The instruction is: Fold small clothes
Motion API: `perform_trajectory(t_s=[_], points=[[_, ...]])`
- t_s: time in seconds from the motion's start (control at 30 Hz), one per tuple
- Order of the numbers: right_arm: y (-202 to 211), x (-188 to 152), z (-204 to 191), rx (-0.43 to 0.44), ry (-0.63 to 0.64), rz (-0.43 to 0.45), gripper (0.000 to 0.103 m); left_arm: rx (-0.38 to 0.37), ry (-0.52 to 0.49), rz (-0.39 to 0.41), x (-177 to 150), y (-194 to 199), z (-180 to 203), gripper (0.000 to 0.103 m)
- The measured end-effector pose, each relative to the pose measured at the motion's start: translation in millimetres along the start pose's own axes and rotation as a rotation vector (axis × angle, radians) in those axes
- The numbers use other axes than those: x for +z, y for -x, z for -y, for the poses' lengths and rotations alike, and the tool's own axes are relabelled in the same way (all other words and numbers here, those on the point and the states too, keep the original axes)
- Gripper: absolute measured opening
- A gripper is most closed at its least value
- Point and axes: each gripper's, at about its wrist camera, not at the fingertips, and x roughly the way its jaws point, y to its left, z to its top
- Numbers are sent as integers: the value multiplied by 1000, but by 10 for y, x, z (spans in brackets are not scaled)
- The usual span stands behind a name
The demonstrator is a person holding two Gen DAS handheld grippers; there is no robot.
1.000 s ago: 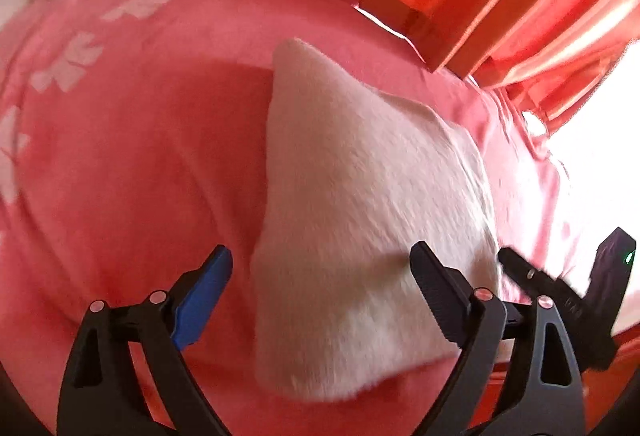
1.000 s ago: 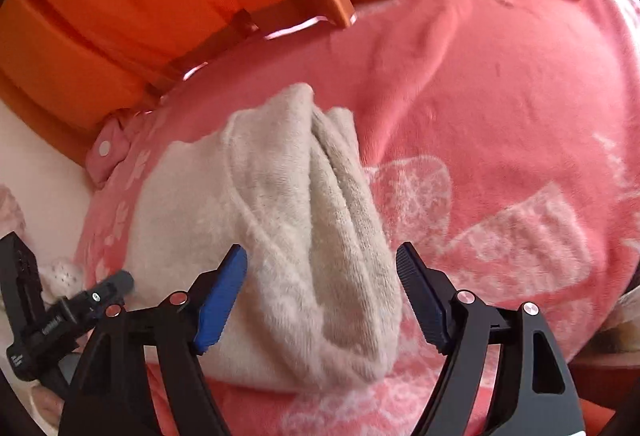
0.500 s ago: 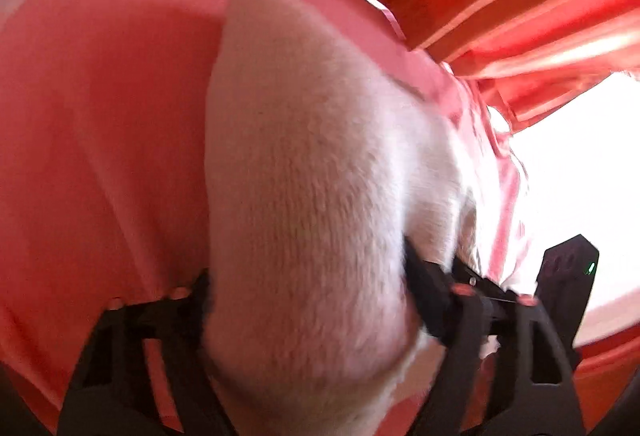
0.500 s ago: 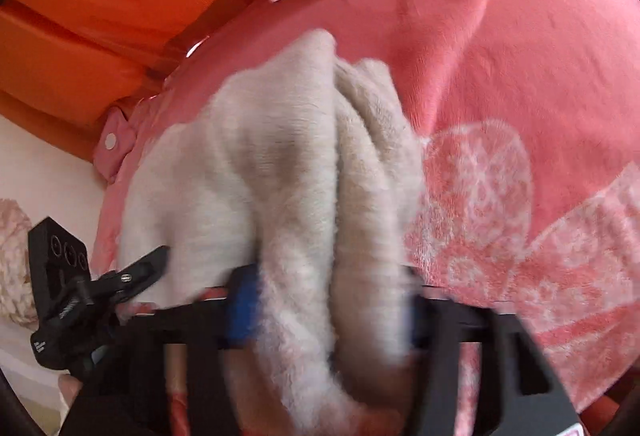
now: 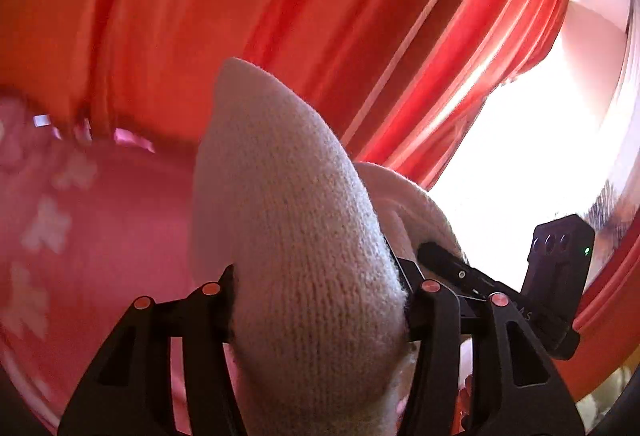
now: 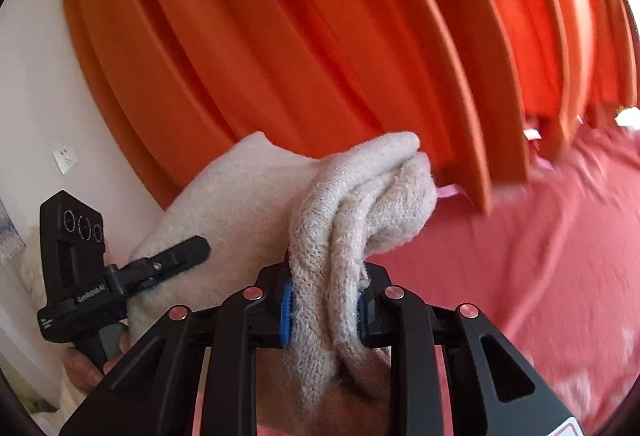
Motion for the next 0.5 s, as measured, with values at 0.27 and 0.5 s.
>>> perform_trajectory(t_s=[0.27, 0.5], points=[[-1778, -884, 631, -222, -112, -360, 28, 502, 80, -185, -429, -684, -1564, 63], [-1581, -1127, 406, -131, -72, -317, 24, 534, 61, -185, -974, -453, -1757, 64]])
